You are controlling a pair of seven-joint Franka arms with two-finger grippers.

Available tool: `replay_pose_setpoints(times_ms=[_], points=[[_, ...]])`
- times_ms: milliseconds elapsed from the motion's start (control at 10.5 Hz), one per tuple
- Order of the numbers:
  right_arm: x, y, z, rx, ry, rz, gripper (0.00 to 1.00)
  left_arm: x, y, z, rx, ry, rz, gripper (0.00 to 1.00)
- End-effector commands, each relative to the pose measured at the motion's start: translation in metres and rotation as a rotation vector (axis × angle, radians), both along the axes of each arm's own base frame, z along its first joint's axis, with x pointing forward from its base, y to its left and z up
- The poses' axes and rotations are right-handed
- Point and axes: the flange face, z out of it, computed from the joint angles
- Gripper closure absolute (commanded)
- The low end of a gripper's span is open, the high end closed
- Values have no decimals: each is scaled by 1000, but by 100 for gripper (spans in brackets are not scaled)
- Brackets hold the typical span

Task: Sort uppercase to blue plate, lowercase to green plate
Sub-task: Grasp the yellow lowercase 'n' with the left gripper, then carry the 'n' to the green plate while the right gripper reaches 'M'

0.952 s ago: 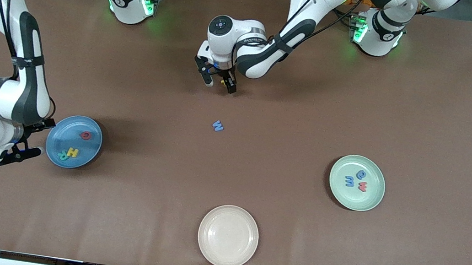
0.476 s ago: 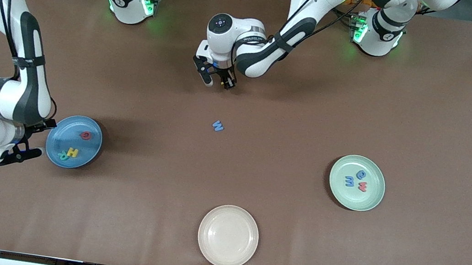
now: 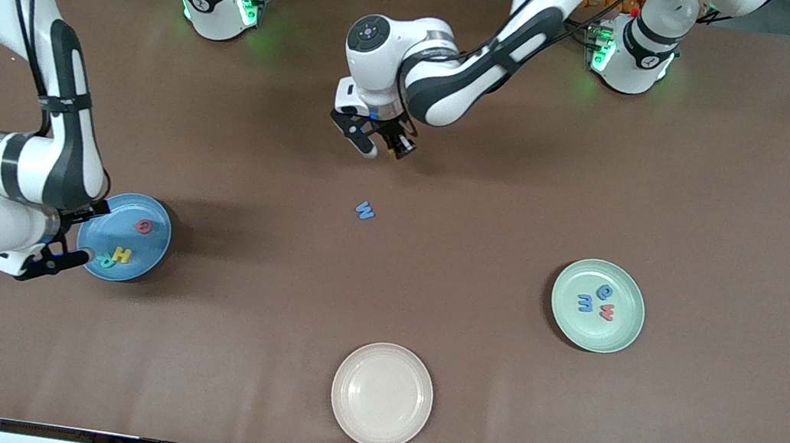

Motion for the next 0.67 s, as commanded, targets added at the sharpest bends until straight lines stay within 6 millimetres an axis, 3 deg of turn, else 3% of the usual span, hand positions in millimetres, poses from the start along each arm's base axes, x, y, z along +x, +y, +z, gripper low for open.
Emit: replay_pose_setpoints(times_ms=[0,95,286,571], points=[[0,61,23,40,-2,75,0,56,69,53,19,16,197,100],[-2,92,24,91,-3,93,0,84,100,65,26,15,262,100],[-13,179,36,134,-23,131,0,148,178,72,26,13,409,100],[-42,314,40,120,-131,108,0,217,295,35,42,62,416,100]])
